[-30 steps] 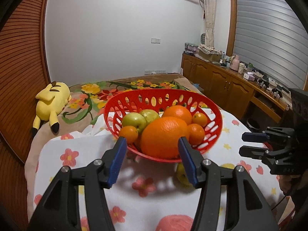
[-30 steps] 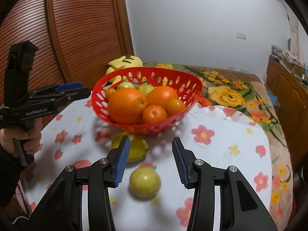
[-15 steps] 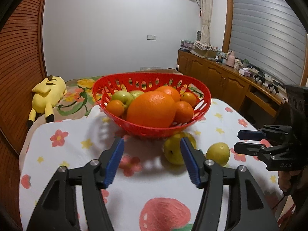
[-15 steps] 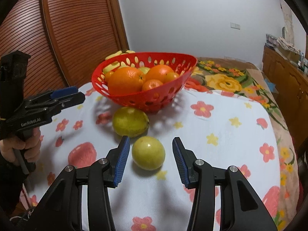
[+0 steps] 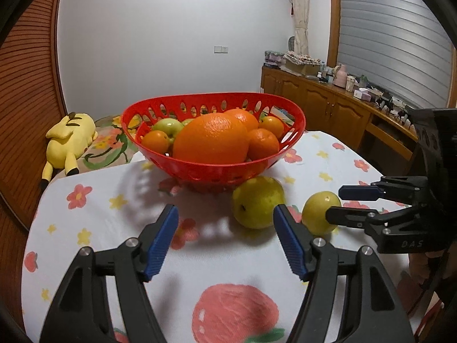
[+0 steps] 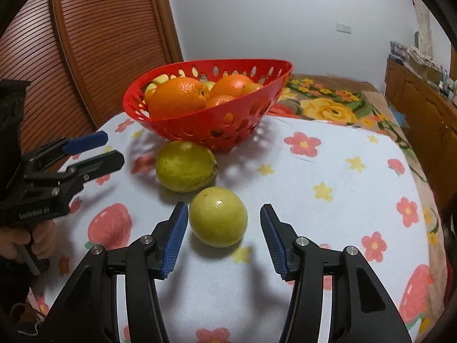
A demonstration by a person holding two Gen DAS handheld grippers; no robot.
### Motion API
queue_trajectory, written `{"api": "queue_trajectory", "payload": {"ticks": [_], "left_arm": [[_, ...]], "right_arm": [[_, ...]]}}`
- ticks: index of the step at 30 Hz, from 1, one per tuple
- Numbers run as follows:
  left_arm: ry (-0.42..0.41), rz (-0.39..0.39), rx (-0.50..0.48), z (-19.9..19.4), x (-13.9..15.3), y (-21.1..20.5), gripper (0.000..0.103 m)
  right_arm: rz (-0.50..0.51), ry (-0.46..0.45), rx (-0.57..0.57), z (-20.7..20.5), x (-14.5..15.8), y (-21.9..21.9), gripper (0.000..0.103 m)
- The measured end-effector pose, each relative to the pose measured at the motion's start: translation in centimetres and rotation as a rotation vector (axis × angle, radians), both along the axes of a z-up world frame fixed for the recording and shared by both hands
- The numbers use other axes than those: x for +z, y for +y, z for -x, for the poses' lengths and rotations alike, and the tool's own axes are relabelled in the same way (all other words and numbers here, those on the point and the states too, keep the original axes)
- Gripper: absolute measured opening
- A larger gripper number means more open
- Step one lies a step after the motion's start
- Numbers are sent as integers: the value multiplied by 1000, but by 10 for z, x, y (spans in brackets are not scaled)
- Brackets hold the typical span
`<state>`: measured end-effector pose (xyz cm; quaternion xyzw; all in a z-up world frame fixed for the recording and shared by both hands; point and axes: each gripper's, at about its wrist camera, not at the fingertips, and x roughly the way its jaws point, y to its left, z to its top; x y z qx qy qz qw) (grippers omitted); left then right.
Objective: Organize fruits
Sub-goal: 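Withdraw both open grippers toward the remaining pomelos, then grasp a green pomelo with the left gripper while the right gripper grasps the other pomelo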
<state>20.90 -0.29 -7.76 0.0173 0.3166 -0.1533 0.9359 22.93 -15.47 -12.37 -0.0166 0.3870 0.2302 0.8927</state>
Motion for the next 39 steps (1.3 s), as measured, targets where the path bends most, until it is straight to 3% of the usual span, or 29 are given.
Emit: {"api": "queue_trajectory", "payload": {"ticks": [13, 15, 30, 39], "left_arm": [[43, 28, -24, -3, -7, -3, 69], [50, 26, -29, -6, -7, -6, 69], [127, 45, -59, -40, -14, -37, 69], [153, -1, -37, -57, -22, -49, 69]], "right_arm": [[36, 48, 16, -17, -19, 16, 55], [33, 53, 23, -18, -20, 15, 51], [-17, 12, -2, 5, -4, -28, 51], [-33, 8, -1, 13, -6, -37, 51]]}}
